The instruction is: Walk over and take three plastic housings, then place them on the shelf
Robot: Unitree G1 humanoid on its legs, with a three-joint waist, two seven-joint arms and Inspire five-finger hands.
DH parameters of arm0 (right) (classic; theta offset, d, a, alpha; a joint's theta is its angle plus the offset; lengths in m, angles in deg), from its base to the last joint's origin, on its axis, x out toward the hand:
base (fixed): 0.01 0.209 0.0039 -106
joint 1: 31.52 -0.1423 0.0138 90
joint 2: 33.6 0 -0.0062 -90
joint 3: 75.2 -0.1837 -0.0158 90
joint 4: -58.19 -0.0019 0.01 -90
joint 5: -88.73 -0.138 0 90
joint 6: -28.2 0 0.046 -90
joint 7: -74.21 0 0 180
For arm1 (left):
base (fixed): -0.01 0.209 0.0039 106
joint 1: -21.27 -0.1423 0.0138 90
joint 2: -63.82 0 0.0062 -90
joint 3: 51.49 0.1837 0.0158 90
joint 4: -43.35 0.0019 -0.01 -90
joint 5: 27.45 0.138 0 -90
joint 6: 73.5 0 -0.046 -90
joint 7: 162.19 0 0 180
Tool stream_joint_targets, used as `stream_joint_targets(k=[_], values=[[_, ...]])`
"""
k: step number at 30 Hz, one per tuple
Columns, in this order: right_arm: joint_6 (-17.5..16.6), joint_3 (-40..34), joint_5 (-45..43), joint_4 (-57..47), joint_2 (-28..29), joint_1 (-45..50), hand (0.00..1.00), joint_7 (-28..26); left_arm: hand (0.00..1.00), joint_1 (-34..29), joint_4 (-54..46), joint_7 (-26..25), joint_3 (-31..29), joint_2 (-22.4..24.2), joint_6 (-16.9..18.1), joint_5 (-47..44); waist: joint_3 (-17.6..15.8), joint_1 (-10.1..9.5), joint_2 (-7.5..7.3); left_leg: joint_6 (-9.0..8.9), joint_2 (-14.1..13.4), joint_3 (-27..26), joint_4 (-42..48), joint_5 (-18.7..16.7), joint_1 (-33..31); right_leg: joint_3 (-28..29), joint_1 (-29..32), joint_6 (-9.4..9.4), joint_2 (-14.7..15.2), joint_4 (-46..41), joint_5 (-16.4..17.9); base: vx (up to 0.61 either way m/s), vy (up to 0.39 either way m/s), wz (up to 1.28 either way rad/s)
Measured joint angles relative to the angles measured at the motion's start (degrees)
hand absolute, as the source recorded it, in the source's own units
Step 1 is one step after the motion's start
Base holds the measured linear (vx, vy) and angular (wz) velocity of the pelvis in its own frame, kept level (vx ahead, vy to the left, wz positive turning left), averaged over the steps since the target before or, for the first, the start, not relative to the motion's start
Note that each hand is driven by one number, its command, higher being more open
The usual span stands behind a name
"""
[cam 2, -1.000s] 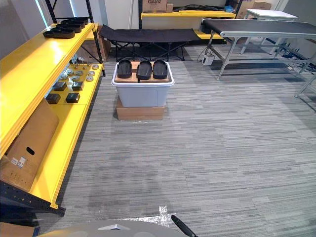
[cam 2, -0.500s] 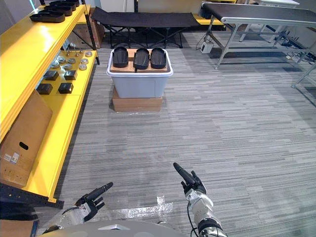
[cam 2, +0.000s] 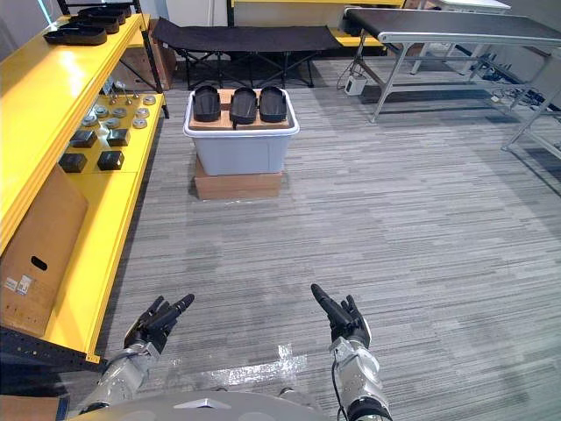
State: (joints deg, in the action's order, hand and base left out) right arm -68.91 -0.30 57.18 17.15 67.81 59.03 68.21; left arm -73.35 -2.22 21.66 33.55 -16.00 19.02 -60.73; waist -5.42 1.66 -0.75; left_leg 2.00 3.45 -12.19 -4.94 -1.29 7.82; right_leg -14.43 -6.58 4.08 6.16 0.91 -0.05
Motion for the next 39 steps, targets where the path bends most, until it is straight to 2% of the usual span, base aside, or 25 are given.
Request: stream_joint_targets(k=[3,9,11,12,13,15,17,20,22,23,24,25,26,28,29,30,31,32,33,34,35,36,37,38,39], values=[[-0.2,0.2,5.5,-2.1,0.0,1.0,1.00,1.9,1.00,-0.3,0.0,0.0,1.7,0.4,-0.3,1.4,-0.1,-0.02,0.22,0.18,-0.1,0.1,0.0,0.3,-0.5,0.0,0.7,0.00,-0.1,-0.1,0.0,-0.02,-0.004,-0.01],[-0.2,2.5,6.1,-4.4,-0.2,0.8,1.00,3.3,1.00,-0.6,-2.0,0.4,3.7,0.4,-2.8,2.2,-0.3,-0.16,0.13,0.82,-0.1,-0.8,0.3,0.1,-0.3,2.1,2.3,-0.26,-0.1,-2.7,0.9,0.03,0.001,-0.11],[-0.5,2.9,6.4,-4.9,-0.2,0.5,1.00,4.0,1.00,-0.3,-2.8,0.4,4.2,0.3,-2.8,2.1,-1.1,-0.06,0.02,1.15,-0.2,-1.2,2.5,-1.4,-0.6,2.8,5.0,-0.04,0.8,-9.7,3.5,0.03,0.034,-0.15],[-1.1,2.9,6.3,-4.9,-0.2,0.4,1.00,4.0,1.00,-0.2,-3.2,0.4,4.6,0.3,-2.8,2.0,-2.2,-0.08,0.29,1.38,-0.6,-1.6,4.4,-2.7,-0.2,3.8,7.7,0.16,1.3,-17.4,4.6,0.02,0.071,-0.06],[-1.3,2.9,6.2,-4.9,-0.3,0.5,1.00,4.0,1.00,-0.2,-3.5,0.5,4.7,0.3,-2.8,1.9,-3.5,0.24,0.62,2.35,-1.2,-1.4,6.8,-4.5,0.2,4.2,10.8,0.36,1.7,-25.7,5.0,0.00,0.073,-0.02],[-1.3,3.2,5.8,-4.9,-0.2,2.5,1.00,3.6,1.00,-0.2,-3.7,0.5,4.8,0.0,-2.9,1.9,-5.0,0.49,0.50,2.87,-1.7,-0.6,10.2,-7.0,0.7,5.4,12.3,-0.30,1.9,-29.8,7.3,0.03,0.063,0.20],[-1.2,3.8,5.8,-4.9,-0.1,4.4,1.00,2.7,1.00,-0.2,-3.6,0.6,4.8,-0.3,-2.9,1.9,-5.3,0.30,0.07,2.62,-2.1,0.1,12.4,-8.6,0.7,5.4,13.6,-0.03,1.6,-26.5,7.7,0.07,0.030,0.23],[-1.1,4.6,6.5,-4.9,0.2,6.5,1.00,0.6,1.00,-0.6,-3.6,1.6,4.7,-0.2,-2.9,1.9,-5.5,0.21,0.20,1.44,-3.9,0.7,15.9,-11.3,1.2,4.9,15.1,2.14,0.4,-16.0,5.9,0.18,-0.042,0.18],[-1.1,5.3,6.5,-4.9,0.9,7.9,1.00,-0.6,1.00,-1.7,-3.6,1.6,4.4,-0.2,-2.9,2.1,-5.5,0.00,0.06,-0.51,-5.1,1.3,18.2,-14.5,2.8,5.1,15.3,2.13,0.0,-11.9,3.9,0.24,-0.127,0.12],[-1.1,5.6,6.5,-4.9,1.1,8.2,1.00,-1.0,1.00,-2.2,-3.7,1.6,4.4,-0.3,-2.9,2.2,-5.4,0.01,0.17,-1.22,-5.2,1.6,18.8,-15.6,3.0,5.1,15.2,1.56,0.0,-11.8,3.5,0.29,-0.195,0.16],[-1.1,5.8,6.4,-4.9,1.5,8.6,1.00,-1.6,1.00,-2.6,-3.7,1.6,4.4,-0.3,-3.2,2.2,-4.9,-0.02,-0.71,-2.31,-5.3,2.3,19.7,-17.7,3.8,5.7,15.2,1.04,0.4,-12.0,3.4,0.27,-0.195,0.18],[-1.1,5.8,6.3,-4.9,1.6,8.8,1.00,-1.8,1.00,-2.7,-3.7,1.6,4.4,-0.2,-3.7,2.2,-4.6,-0.03,-0.75,-2.55,-5.6,2.8,20.4,-18.9,4.0,5.5,15.2,-0.18,0.3,-12.8,2.3,0.44,-0.331,0.37],[-1.1,5.6,6.2,-4.9,1.6,8.9,1.00,-1.9,1.00,-2.9,-3.7,1.6,4.5,0.6,-4.8,2.4,-4.0,0.10,0.48,-4.27,-8.2,4.0,20.8,-20.9,5.1,3.7,15.3,-2.10,-1.2,-16.7,2.0,0.39,-0.292,0.36],[-1.0,5.6,6.1,-6.1,1.6,10.2,1.00,-1.8,1.00,-4.2,-3.7,1.6,4.3,1.4,-5.4,2.4,-1.8,-0.25,1.16,-6.40,-10.8,4.4,21.9,-21.3,6.6,1.8,14.3,-3.06,-3.4,-18.1,2.8,0.40,-0.237,0.35],[-1.0,5.6,6.1,-6.5,1.9,10.1,1.00,-1.5,1.00,-4.8,-3.5,1.8,3.5,2.3,-5.4,2.4,-1.9,-0.10,1.90,-5.89,-13.1,4.9,33.7,-21.2,2.1,0.9,13.8,-5.62,-4.5,-20.0,4.1,0.59,-0.338,0.27],[-1.0,5.6,6.4,-7.0,1.9,10.2,1.00,-1.2,1.00,-5.5,-3.5,1.9,3.0,3.4,-6.0,2.5,-1.9,-0.26,2.87,-5.26,-16.0,5.8,48.1,-16.6,-4.2,0.4,10.9,-7.03,-6.2,-18.6,5.6,0.60,-0.338,0.18],[-1.0,5.6,6.4,-7.3,1.8,10.2,1.00,-1.2,1.00,-6.0,-3.4,2.0,2.9,3.9,-6.5,2.7,-2.4,-0.50,3.34,-4.84,-17.4,6.3,54.6,-13.6,-7.2,0.3,8.8,-7.91,-7.3,-17.3,5.7,0.50,-0.306,0.00],[-1.0,5.6,6.5,-7.2,1.8,10.1,1.00,-0.9,1.00,-6.3,-3.6,2.8,2.2,3.8,-7.1,2.9,-2.6,-0.92,3.43,-5.66,-18.0,7.5,59.4,-14.3,-10.5,0.3,6.5,-8.56,-8.3,-15.6,5.9,0.42,-0.171,-0.14],[-1.0,5.6,6.6,-6.9,1.6,9.8,1.00,-0.7,1.00,-5.8,-2.8,3.5,1.3,3.5,-7.0,3.2,-2.8,-1.73,3.62,-6.12,-16.1,8.0,59.0,-16.1,-12.8,0.8,3.4,-9.48,-8.4,-14.3,6.6,0.51,-0.186,-0.34],[-1.0,5.8,7.0,-6.7,1.2,9.3,1.00,-0.7,1.00,-5.3,-1.7,4.0,0.3,3.6,-6.3,3.1,-3.0,-2.60,3.35,-5.78,-12.8,7.6,53.5,-17.3,-14.5,2.2,0.7,-9.97,-8.1,-12.4,6.9,0.50,-0.163,-0.46],[-1.0,5.9,7.1,-6.7,0.9,8.8,1.00,-0.7,1.00,-5.3,-1.4,4.2,0.1,3.7,-6.0,3.2,-3.1,-3.00,3.35,-5.76,-11.4,7.5,49.6,-17.4,-15.4,3.0,-0.3,-10.07,-7.9,-11.4,7.0,0.56,-0.119,-0.65],[-1.0,6.3,7.5,-6.8,0.3,7.3,1.00,-0.6,1.00,-5.4,-1.1,5.0,-0.3,4.0,-4.6,3.1,-3.6,-3.22,3.34,-5.60,-8.6,6.9,41.4,-17.0,-17.7,4.7,-1.9,-10.15,-7.6,-9.8,7.1,0.43,-0.051,-0.67],[-1.0,6.6,8.5,-6.9,0.1,6.3,1.00,-0.2,1.00,-5.3,-1.2,5.7,-0.5,4.1,-3.6,3.2,-4.2,-3.29,3.35,-5.50,-7.0,6.7,35.7,-15.2,-19.6,5.8,-2.7,-10.10,-7.3,-8.9,7.4,0.49,-0.016,-0.74],[-0.9,6.7,8.7,-7.1,-0.1,5.6,1.00,0.4,1.00,-5.0,-1.5,6.7,-0.6,4.3,-2.6,3.2,-5.0,-3.56,3.49,-5.32,-5.8,6.8,28.8,-11.3,-21.8,7.1,-4.3,-9.44,-7.2,-8.2,8.4,0.30,0.026,-0.50],[-0.9,6.7,8.7,-7.1,-0.2,5.6,1.00,0.5,1.00,-5.0,-1.7,6.9,-0.6,4.5,-2.2,3.2,-5.4,-3.63,3.68,-5.57,-5.6,6.9,25.7,-9.2,-22.6,7.5,-5.3,-9.28,-7.3,-7.9,9.1,0.43,0.090,-0.39]])
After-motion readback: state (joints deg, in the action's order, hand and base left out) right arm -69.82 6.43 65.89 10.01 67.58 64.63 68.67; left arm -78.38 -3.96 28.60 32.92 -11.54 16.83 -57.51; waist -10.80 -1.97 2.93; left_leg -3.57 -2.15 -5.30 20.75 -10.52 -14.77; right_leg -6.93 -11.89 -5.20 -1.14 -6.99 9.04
